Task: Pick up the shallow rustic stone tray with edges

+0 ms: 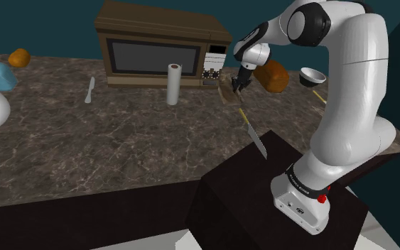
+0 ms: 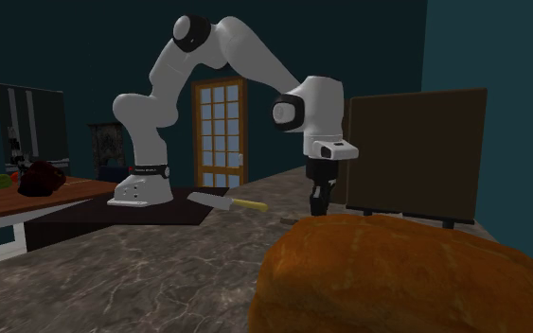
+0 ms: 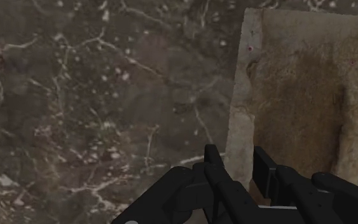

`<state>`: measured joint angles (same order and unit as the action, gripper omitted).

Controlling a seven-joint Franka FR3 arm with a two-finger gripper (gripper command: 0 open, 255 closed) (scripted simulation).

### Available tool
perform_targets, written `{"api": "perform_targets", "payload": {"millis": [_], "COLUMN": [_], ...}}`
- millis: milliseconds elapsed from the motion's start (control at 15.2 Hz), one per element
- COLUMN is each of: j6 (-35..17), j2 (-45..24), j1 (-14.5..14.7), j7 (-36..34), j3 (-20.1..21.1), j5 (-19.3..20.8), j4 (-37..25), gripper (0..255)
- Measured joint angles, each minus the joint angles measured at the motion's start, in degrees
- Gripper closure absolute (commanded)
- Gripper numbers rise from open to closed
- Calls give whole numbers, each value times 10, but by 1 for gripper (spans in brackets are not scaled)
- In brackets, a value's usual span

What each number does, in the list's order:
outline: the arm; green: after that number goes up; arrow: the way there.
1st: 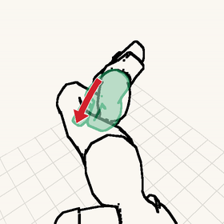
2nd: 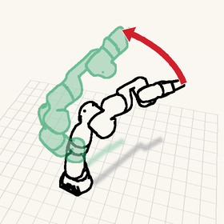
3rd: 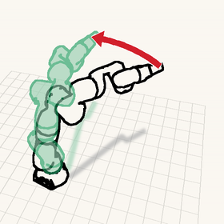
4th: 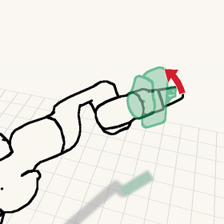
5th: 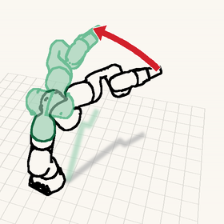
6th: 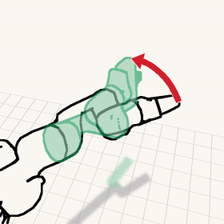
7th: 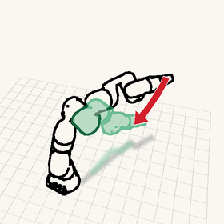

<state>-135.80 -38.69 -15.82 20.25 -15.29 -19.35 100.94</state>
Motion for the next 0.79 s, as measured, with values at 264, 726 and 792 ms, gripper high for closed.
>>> {"api": "perform_targets", "payload": {"millis": [264, 726, 792], "j6": [0, 20, 24], "j2": [0, 20, 27], "j1": [0, 3, 5], "j7": [0, -5, -7], "j3": [0, -6, -8], "j5": [0, 8, 10], "j4": [0, 1, 3], "gripper": [255, 255, 255]}}
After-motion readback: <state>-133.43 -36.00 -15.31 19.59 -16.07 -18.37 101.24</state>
